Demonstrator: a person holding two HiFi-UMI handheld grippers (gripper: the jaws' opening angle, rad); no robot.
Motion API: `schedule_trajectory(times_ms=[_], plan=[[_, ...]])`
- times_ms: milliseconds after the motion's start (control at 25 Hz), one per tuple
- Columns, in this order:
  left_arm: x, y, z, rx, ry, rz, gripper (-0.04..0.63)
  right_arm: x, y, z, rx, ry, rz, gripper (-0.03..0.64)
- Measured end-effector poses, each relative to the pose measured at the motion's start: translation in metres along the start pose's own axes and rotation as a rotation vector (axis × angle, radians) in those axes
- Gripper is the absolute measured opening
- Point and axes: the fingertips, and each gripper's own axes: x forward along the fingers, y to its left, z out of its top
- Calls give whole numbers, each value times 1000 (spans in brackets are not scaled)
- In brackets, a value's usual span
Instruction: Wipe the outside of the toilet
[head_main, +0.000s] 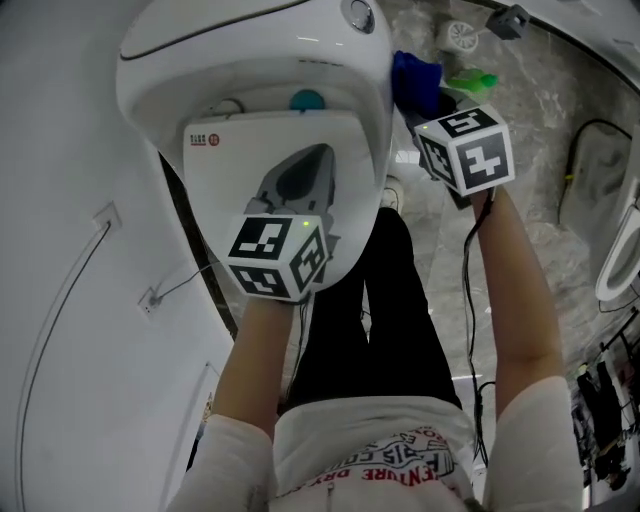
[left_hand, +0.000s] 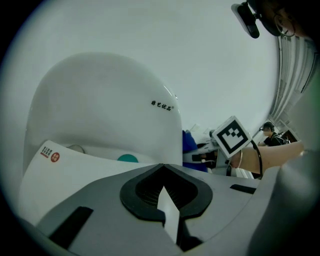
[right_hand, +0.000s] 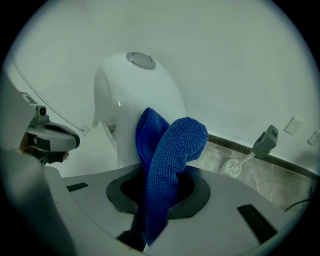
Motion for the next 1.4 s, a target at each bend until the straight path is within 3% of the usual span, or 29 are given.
schedule_trajectory(times_ms=[240,760,1080,1400], plan=[[-8,-2,-28,-3,3,-47,6,16,27,-68,-12,71,-5,72],[-29,-23,-93,153,60,-115,6,22,76,-155,34,116,4,72],[-43,-46,-120,145,51,-119,6,24,101,-190,30,125,43,72],[-71,-47,-167,79,17,-38,8,24,134,-230,1,138,84,72]])
